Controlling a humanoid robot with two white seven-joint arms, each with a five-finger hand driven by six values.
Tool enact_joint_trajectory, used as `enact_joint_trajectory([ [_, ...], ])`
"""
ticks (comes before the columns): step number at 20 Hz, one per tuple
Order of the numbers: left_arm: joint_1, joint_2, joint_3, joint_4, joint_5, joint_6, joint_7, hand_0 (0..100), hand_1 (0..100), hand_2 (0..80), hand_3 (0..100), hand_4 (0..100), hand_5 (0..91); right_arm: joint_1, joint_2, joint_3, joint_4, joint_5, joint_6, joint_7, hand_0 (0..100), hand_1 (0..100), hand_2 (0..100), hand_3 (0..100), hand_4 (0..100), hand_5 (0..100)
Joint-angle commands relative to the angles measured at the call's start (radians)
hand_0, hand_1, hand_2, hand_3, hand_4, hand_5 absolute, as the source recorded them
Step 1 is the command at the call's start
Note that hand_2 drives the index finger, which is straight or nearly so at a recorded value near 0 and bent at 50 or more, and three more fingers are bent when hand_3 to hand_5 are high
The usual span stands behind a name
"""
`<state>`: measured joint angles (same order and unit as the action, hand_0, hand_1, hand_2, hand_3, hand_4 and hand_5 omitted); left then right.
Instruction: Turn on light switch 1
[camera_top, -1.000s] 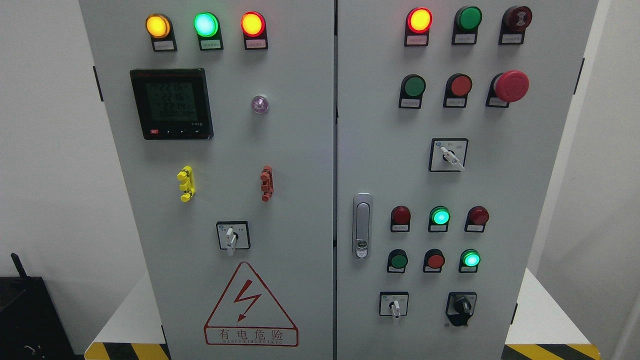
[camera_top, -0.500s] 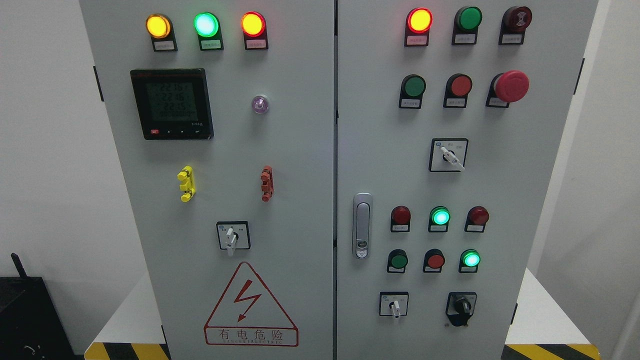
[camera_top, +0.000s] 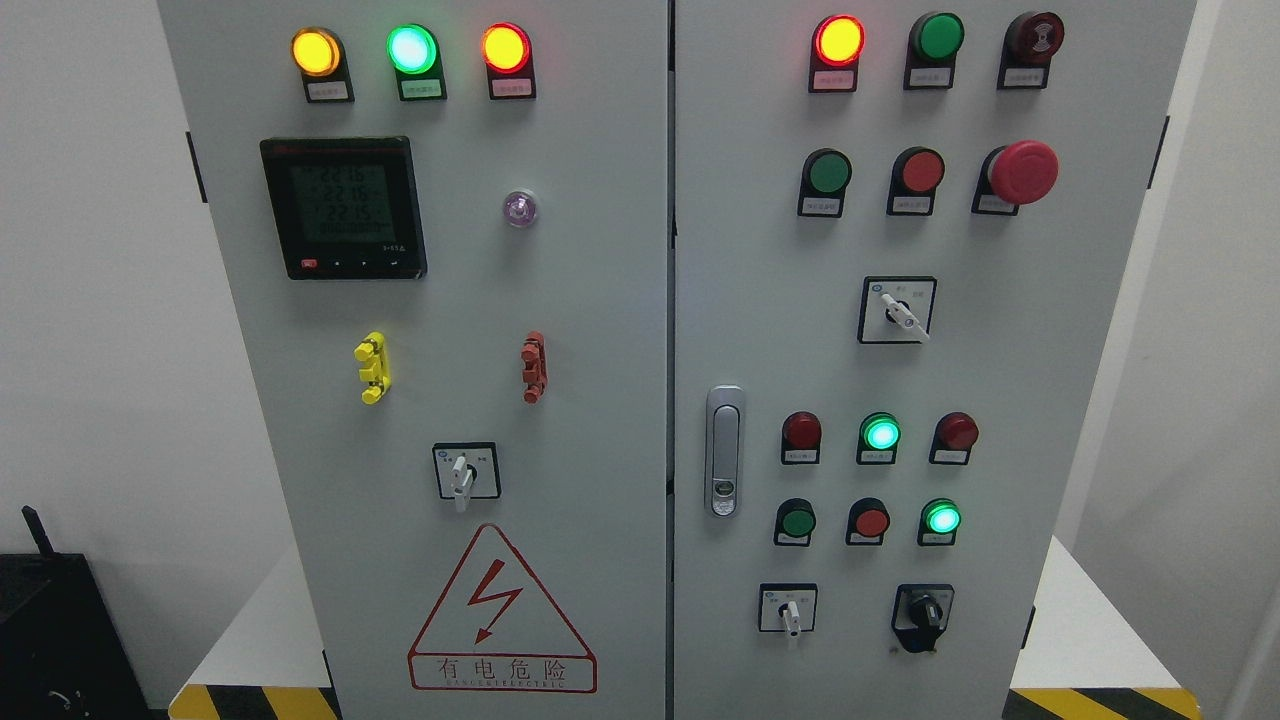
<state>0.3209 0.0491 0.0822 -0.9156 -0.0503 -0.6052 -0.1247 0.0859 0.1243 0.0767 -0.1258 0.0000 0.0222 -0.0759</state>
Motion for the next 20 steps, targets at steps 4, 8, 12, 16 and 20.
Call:
enact_joint_trajectory([
  [4,-0.006,0.012,0.137,-0.429,-0.005,-0.035,-0.009,39,32,20.5,39,56,25.8,0.000,0.000,0.000,0.000,-0.025,-0.001,0.001,0,0,0,0,0,0],
  [8,0.006,0.008,0.134,-0.612,-0.005,0.059,-0.010,39,33,22.7,41,57,27.9,0.000,0.000,0.000,0.000,-0.025,-0.001,0.001,0,0,0,0,0,0],
  [12,0.006,-0.014,0.129,-0.762,0.000,0.180,-0.027,40,36,23.7,42,58,29.2,0.000,0.000,0.000,0.000,-0.025,-0.001,0.001,0,0,0,0,0,0],
  [16,-0.014,-0.032,0.114,-0.874,0.006,0.286,-0.036,42,39,28.5,42,60,37.1,0.000,0.000,0.000,0.000,-0.025,-0.001,0.001,0,0,0,0,0,0],
  [20,-0.037,-0.041,0.082,-0.934,0.001,0.321,-0.035,32,42,34.2,44,62,42.9,0.000,0.000,0.000,0.000,-0.025,-0.001,0.001,0,0,0,0,0,0],
])
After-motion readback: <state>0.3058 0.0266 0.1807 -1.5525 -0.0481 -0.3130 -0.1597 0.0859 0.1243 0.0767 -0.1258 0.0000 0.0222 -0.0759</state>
